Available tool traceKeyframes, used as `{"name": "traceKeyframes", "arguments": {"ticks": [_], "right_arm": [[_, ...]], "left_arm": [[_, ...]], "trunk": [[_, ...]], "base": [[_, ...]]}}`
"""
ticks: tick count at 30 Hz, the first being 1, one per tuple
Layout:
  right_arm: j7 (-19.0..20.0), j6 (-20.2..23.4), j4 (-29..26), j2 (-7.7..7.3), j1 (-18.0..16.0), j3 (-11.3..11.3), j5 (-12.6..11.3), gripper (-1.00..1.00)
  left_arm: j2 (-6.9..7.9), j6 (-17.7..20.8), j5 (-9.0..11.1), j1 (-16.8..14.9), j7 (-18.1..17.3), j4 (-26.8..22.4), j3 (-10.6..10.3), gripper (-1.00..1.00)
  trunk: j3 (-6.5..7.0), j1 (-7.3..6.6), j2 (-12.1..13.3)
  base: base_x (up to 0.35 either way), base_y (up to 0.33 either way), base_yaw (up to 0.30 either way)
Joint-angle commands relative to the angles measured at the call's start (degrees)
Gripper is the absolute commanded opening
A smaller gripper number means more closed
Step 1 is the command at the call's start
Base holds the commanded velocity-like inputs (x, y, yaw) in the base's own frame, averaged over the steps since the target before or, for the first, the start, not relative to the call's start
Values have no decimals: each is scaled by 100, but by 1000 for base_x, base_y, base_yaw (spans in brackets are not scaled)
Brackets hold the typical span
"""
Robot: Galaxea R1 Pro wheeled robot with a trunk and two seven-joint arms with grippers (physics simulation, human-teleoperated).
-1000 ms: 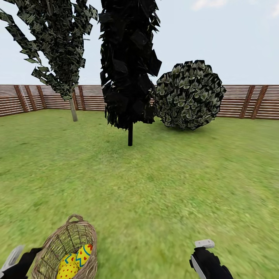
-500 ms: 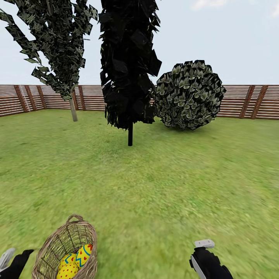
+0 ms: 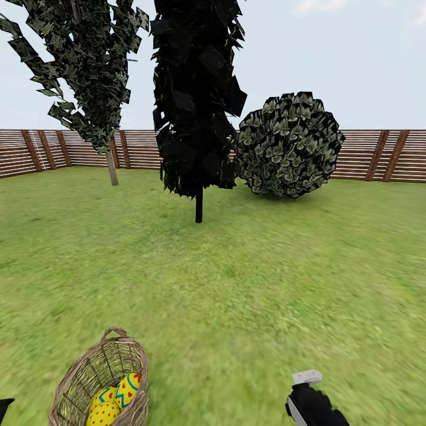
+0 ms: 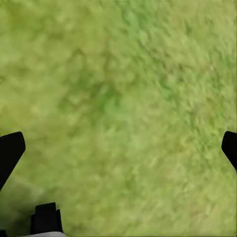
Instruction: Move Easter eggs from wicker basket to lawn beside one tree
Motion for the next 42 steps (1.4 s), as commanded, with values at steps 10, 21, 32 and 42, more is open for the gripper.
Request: {"name": "traceKeyframes", "arguments": {"ticks": [10,21,32,42], "right_arm": [[-10,-27,22,-4,-2,28,42,100],[-2,-25,22,11,-2,28,37,100],[-2,-20,22,22,-2,28,37,100],[3,-15,20,26,-2,28,30,100]], "left_arm": [[31,-1081,2,-3,266,26,-28,100],[-135,-1238,-35,-3,1596,20,-35,100],[-430,-1235,-485,-3,1607,29,-74,100],[-455,-1203,-506,-3,1578,30,-82,100]], "trunk": [[-6,0,-3],[-6,0,-3],[-6,0,-3],[-6,0,-3]], "base": [[0,0,0],[0,0,0],[0,0,0],[-2,0,0]]}}
